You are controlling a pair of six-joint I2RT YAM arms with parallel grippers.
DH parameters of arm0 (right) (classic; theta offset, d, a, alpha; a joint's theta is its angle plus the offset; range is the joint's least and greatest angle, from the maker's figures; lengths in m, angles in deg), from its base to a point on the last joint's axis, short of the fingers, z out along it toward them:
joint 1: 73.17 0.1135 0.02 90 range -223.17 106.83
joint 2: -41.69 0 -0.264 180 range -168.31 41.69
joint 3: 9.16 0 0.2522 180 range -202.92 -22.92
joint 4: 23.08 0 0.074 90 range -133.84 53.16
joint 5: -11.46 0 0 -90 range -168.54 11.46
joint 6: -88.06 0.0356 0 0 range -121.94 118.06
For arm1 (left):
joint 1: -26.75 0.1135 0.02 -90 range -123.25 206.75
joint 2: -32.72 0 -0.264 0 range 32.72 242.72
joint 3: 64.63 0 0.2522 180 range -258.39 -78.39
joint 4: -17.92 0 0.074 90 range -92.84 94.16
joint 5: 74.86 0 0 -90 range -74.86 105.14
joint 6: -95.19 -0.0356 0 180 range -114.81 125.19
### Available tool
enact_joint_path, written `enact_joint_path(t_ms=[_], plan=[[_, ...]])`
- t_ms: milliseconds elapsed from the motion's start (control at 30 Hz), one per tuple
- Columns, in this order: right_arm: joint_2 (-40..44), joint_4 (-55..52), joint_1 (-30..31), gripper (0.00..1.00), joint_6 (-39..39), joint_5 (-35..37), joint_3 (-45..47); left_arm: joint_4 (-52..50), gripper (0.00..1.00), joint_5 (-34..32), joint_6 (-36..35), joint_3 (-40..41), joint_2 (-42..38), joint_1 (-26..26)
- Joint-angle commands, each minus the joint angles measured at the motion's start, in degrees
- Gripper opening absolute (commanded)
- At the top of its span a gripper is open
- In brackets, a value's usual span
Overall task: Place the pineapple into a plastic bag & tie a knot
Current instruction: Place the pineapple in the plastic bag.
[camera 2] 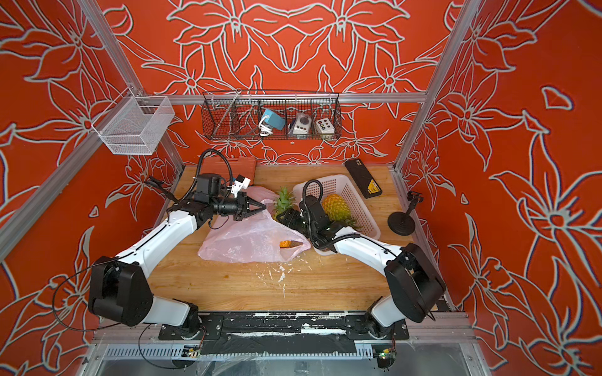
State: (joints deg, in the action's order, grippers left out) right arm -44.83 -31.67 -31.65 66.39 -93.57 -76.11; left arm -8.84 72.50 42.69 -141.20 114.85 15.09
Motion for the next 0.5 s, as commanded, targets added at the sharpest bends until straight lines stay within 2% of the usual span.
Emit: enact_joint_path(t_ms=[0,133,233,333,467], plan=[[1.2,8.0,-0.7,0.35,1.2,1.5,-4.8,-0.3,0.0,-0.2,-1.1,1.3,-0.9,-0.8],[0.8,5.4,-4.8,0.34,-1.2,-1.4,-11.4,-1.5,0.0,0.2,-1.9,2.6,-1.9,-1.2],[1.8,5.3,-6.0,0.34,-1.9,-2.7,-14.5,0.5,0.0,1.4,0.1,2.2,-2.8,-2.0],[3.2,3.0,-6.1,0.34,-3.2,-4.1,-17.0,6.2,0.0,1.5,4.8,0.7,-3.3,-3.3],[6.9,-0.7,-6.7,0.34,-6.6,-2.5,-16.9,19.0,0.0,0.0,12.4,1.6,-2.1,-6.5]])
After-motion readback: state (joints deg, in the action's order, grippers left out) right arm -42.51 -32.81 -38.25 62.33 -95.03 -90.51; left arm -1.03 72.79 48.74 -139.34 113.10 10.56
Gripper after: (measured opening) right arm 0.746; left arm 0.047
